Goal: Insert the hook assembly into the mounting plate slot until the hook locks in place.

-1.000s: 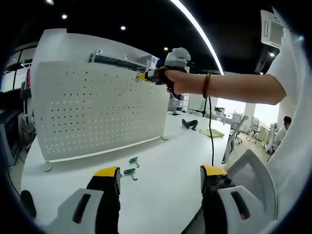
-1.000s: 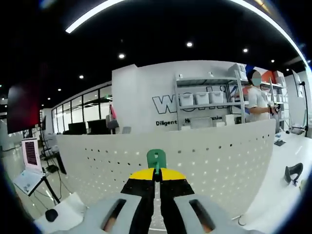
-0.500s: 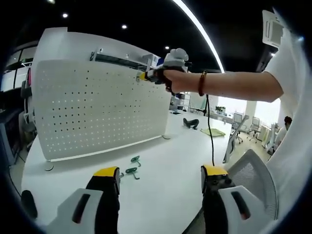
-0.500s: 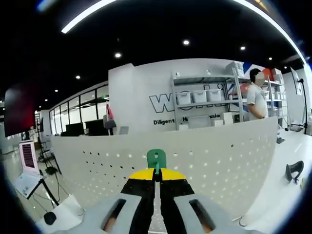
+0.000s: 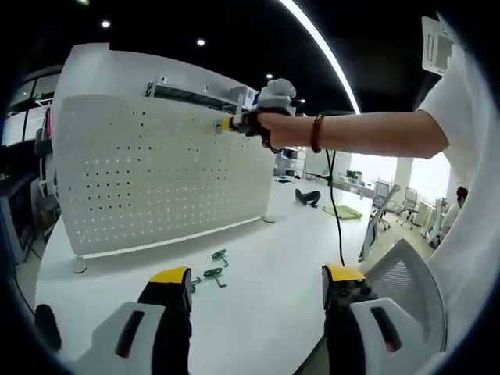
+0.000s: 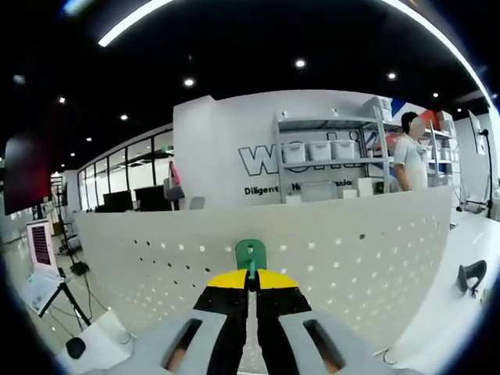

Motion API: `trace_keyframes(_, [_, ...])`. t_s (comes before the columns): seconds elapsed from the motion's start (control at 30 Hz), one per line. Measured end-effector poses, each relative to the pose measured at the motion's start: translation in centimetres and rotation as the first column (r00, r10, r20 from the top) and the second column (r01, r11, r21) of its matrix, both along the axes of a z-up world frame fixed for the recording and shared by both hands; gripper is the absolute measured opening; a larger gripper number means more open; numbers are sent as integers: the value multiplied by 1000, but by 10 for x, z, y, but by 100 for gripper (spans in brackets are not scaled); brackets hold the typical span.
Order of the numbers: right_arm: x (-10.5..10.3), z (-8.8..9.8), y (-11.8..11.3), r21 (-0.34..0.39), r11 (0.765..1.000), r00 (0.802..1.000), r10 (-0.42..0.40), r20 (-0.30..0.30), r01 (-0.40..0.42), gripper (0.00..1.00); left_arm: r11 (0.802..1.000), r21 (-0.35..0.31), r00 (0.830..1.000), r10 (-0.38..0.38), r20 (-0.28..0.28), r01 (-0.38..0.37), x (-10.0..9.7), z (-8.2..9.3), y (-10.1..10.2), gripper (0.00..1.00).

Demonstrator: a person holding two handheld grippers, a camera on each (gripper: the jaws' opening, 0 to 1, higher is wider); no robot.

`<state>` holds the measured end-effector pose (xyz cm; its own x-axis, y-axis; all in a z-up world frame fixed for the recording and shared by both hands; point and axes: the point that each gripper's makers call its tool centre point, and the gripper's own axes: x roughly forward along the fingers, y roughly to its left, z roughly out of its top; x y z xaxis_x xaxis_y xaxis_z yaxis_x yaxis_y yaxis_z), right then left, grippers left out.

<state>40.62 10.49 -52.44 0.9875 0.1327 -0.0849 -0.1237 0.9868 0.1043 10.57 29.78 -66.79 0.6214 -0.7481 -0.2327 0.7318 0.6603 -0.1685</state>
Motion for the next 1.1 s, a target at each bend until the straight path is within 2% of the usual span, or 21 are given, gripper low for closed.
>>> trace_keyframes(0.1, [1, 1, 0, -25, 1000, 1000, -8, 4, 8, 1, 1000, 2, 1000, 1, -3, -1, 0, -1, 2, 70])
trace_keyframes(0.13, [3, -2, 3, -8, 1000, 1000, 8, -7, -8, 1, 1000, 2, 1000, 4, -3, -4, 1, -1, 3, 70])
trace_keyframes(0.37, [6, -6, 1, -27, 999, 1000, -20, -17, 19, 1, 1000, -2, 1000, 9, -5, -9, 3, -1, 3, 70])
trace_keyframes(0.93, [9, -9, -1, 7, 996, 996, -89, -26, 89, 1, 1000, 2, 1000, 24, -10, -24, 5, -4, 9, 70])
trace_keyframes(1.1, [8, -9, 1, -66, 995, 997, -75, -11, 74, 1, 1000, 6, 1000, 23, -11, -23, 5, -4, 9, 70])
